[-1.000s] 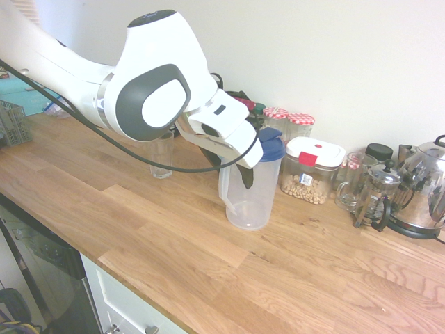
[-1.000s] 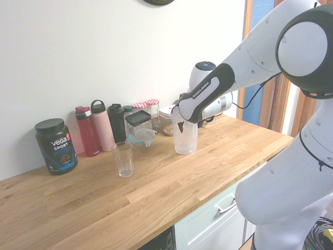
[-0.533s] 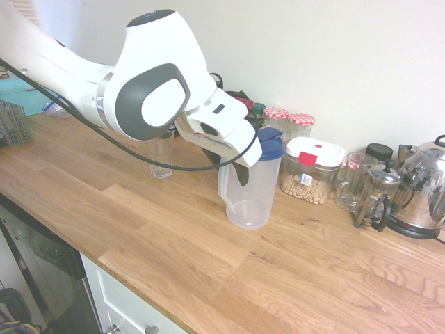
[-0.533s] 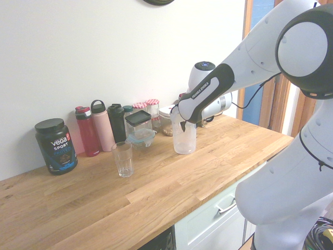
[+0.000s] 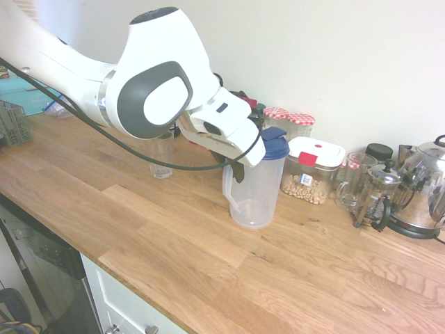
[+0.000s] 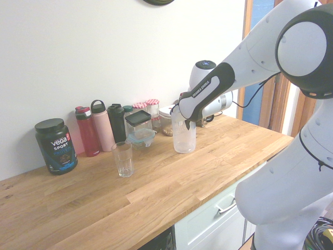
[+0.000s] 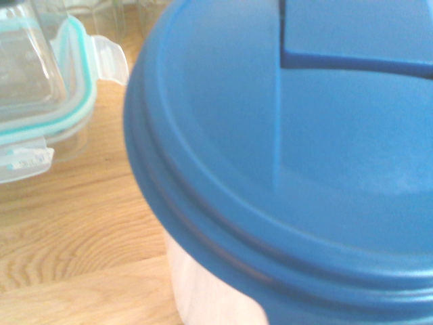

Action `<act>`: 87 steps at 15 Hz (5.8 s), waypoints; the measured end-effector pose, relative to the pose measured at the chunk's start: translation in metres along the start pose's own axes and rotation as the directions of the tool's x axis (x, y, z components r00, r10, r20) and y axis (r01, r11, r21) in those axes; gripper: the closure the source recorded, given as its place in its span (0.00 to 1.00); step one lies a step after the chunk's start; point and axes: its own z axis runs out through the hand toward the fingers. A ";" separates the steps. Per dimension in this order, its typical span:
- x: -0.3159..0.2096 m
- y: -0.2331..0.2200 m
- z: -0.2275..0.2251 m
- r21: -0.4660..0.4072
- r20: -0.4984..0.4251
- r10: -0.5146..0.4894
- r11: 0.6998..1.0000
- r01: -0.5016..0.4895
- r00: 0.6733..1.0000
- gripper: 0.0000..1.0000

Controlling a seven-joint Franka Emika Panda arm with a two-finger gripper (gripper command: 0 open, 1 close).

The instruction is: Pour me some water

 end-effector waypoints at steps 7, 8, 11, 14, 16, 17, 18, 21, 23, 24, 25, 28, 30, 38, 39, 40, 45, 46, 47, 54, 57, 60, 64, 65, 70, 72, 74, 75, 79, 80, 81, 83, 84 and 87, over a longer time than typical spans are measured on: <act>0.008 0.012 -0.006 -0.003 0.056 -0.055 0.998 0.055 0.997 1.00; 0.009 0.012 -0.014 -0.003 0.081 -0.074 0.997 0.075 0.994 1.00; 0.015 0.018 -0.056 0.009 0.107 -0.174 0.985 0.174 0.979 1.00; 0.007 0.028 -0.104 0.061 0.172 -0.350 0.937 0.345 0.921 1.00; 0.004 0.020 -0.127 0.110 0.185 -0.457 0.889 0.444 0.870 1.00; 0.001 0.011 -0.133 0.128 0.186 -0.511 0.859 0.495 0.839 1.00; -0.003 0.002 -0.137 0.145 0.183 -0.564 0.826 0.545 0.806 1.00; -0.026 -0.029 -0.148 0.168 0.206 -0.703 0.711 0.683 0.681 1.00; -0.042 -0.045 -0.154 0.142 0.223 -0.771 0.631 0.763 0.596 1.00; -0.051 -0.054 -0.154 0.124 0.231 -0.801 0.587 0.800 0.552 1.00; -0.061 -0.063 -0.154 0.103 0.238 -0.828 0.542 0.834 0.508 1.00; -0.089 -0.106 -0.144 0.033 0.249 -0.896 0.386 0.922 0.366 1.00; -0.100 -0.134 -0.132 -0.027 0.271 -0.923 0.275 0.961 0.272 1.00; -0.109 -0.203 -0.107 -0.195 0.340 -0.929 0.082 0.977 0.146 1.00; -0.112 -0.208 -0.101 -0.211 0.361 -0.923 0.061 0.976 0.136 1.00; -0.117 -0.213 -0.094 -0.226 0.373 -0.919 0.046 0.973 0.130 1.00; -0.142 -0.227 -0.075 -0.278 0.425 -0.902 -0.048 0.959 0.078 1.00; -0.143 -0.227 -0.075 -0.285 0.429 -0.900 -0.057 0.957 0.074 1.00; -0.144 -0.227 -0.076 -0.291 0.431 -0.900 -0.065 0.955 0.070 1.00; -0.109 -0.225 -0.112 -0.244 0.331 -0.926 0.102 0.964 0.182 1.00; -0.070 -0.200 -0.161 -0.195 0.283 -0.901 0.281 0.940 0.328 1.00; -0.021 -0.182 -0.163 -0.184 0.223 -0.849 0.446 0.876 0.479 1.00; 0.036 -0.142 -0.146 -0.147 0.197 -0.720 0.649 0.747 0.665 1.00; 0.042 -0.128 -0.145 -0.137 0.193 -0.683 0.693 0.708 0.705 1.00; 0.053 -0.051 -0.117 -0.092 0.144 -0.470 0.870 0.485 0.871 1.00; 0.052 -0.031 -0.096 -0.074 0.103 -0.382 0.918 0.390 0.918 1.00; 0.054 -0.006 -0.076 -0.056 0.068 -0.287 0.955 0.291 0.955 1.00; 0.054 0.005 -0.069 -0.046 0.049 -0.239 0.969 0.241 0.970 1.00; 0.051 0.032 -0.049 0.027 -0.024 -0.037 0.999 0.038 0.999 1.00; 0.049 0.036 -0.045 0.051 -0.037 0.017 0.999 -0.015 0.999 1.00; 0.045 0.037 -0.042 0.077 -0.053 0.068 0.995 -0.063 0.996 1.00; 0.036 0.038 -0.036 0.101 -0.069 0.131 0.987 -0.124 0.989 1.00; 0.032 0.039 -0.032 0.092 -0.063 0.134 0.988 -0.128 0.989 1.00; 0.024 0.039 -0.021 0.057 -0.035 0.122 0.991 -0.119 0.992 1.00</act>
